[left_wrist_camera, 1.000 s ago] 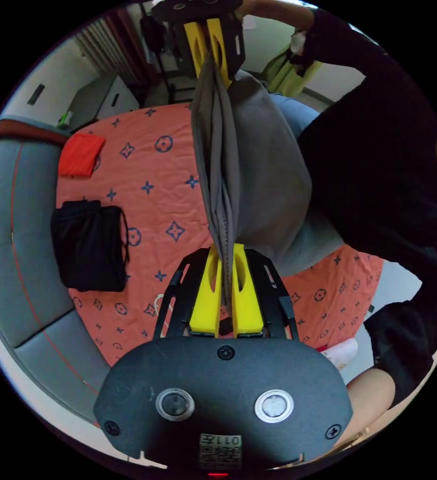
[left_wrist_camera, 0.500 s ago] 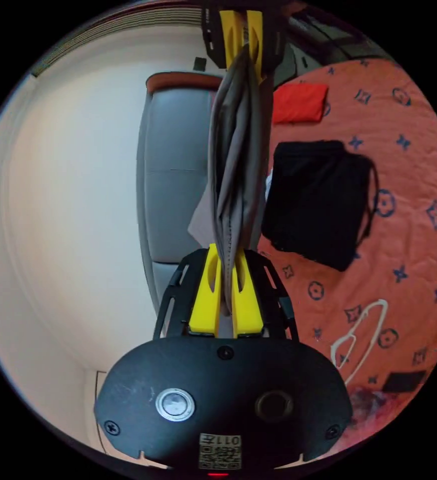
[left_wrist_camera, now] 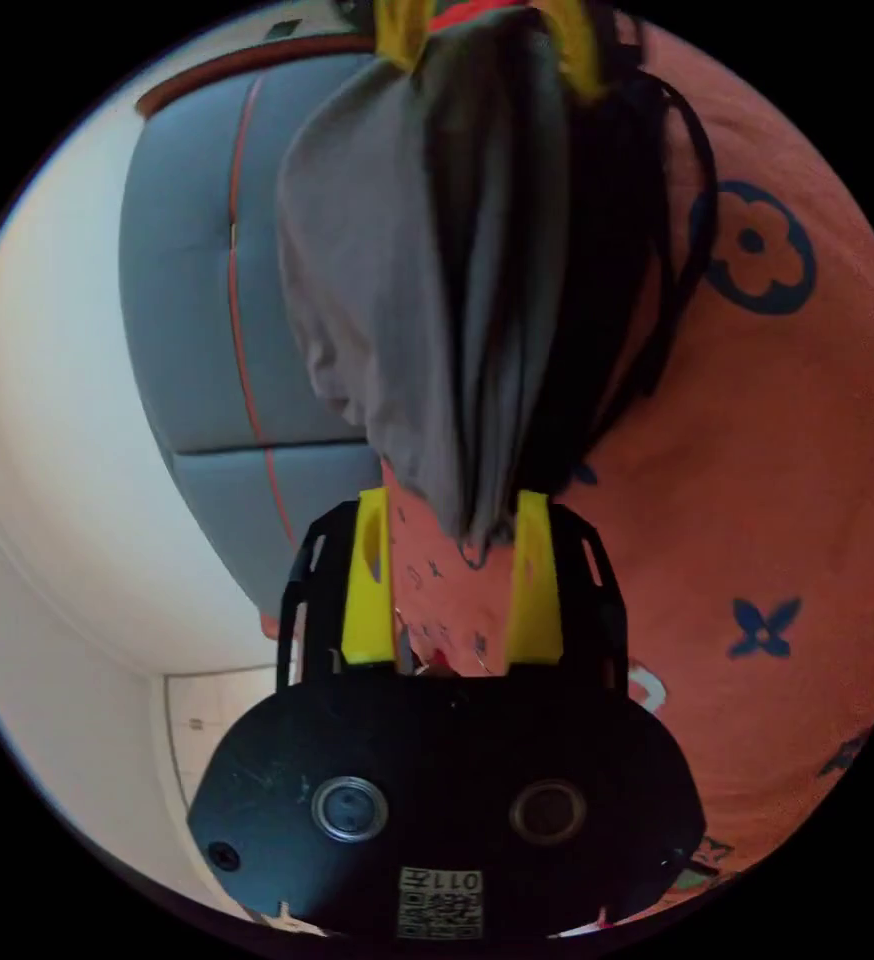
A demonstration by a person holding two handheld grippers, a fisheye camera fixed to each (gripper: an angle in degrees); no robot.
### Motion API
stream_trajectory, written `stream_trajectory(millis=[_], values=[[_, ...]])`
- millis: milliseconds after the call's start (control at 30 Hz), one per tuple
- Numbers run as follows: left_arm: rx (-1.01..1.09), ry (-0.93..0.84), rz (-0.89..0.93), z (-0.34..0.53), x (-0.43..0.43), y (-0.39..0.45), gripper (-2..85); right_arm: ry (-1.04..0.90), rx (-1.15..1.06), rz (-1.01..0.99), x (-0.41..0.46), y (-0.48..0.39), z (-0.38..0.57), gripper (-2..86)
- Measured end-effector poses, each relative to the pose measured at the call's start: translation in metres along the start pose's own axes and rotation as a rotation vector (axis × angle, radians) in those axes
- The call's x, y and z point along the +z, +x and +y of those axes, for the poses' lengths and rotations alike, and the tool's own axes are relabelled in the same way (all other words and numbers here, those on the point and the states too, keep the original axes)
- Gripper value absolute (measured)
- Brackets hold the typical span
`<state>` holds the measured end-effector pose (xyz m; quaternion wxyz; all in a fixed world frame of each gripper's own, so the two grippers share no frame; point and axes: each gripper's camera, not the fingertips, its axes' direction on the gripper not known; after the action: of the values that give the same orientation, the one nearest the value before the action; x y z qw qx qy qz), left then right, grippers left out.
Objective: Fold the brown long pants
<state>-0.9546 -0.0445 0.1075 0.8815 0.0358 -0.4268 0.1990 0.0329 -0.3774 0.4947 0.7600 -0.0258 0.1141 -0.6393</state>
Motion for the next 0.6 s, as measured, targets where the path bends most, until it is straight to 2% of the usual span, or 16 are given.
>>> stream_trajectory(millis=[67, 100, 133, 167, 267, 333, 433, 533, 600], values=[[-0.12, -0.04, 0.169, 0.027, -0.026, 0.004, 12.6, -0.012, 0.102, -0.319, -0.018, 0.001, 0.042, 19.1], [-0.141, -0.026, 0.24, 0.035, -0.037, 0.007, 12.1, -0.009, 0.129, -0.39, -0.022, -0.001, 0.056, 19.2], [-0.177, 0.026, 0.398, 0.049, -0.063, 0.015, 10.1, -0.032, 0.201, -0.484, -0.031, -0.008, 0.082, 18.2], [-0.221, 0.079, 0.558, 0.06, -0.093, 0.026, 8.1, -0.048, 0.232, -0.554, -0.041, -0.02, 0.108, 17.1], [-0.376, 0.16, 0.829, 0.068, -0.158, 0.059, 4.2, -0.105, 0.34, -0.613, -0.074, -0.054, 0.167, 13.3], [-0.444, 0.194, 0.914, 0.062, -0.193, 0.086, 2.2, -0.119, 0.435, -0.652, -0.092, -0.072, 0.198, 10.0], [-0.532, 0.249, 0.886, 0.052, -0.238, 0.12, 0.5, -0.076, 0.55, -0.709, -0.115, -0.101, 0.238, 3.6], [-0.652, 0.237, 0.879, 0.046, -0.251, 0.14, 0.1, -0.059, 0.617, -0.646, -0.128, -0.12, 0.262, 1.0], [-0.697, 0.218, 0.953, 0.04, -0.248, 0.145, 0.0, -0.036, 0.688, -0.622, -0.132, -0.124, 0.274, 0.5]])
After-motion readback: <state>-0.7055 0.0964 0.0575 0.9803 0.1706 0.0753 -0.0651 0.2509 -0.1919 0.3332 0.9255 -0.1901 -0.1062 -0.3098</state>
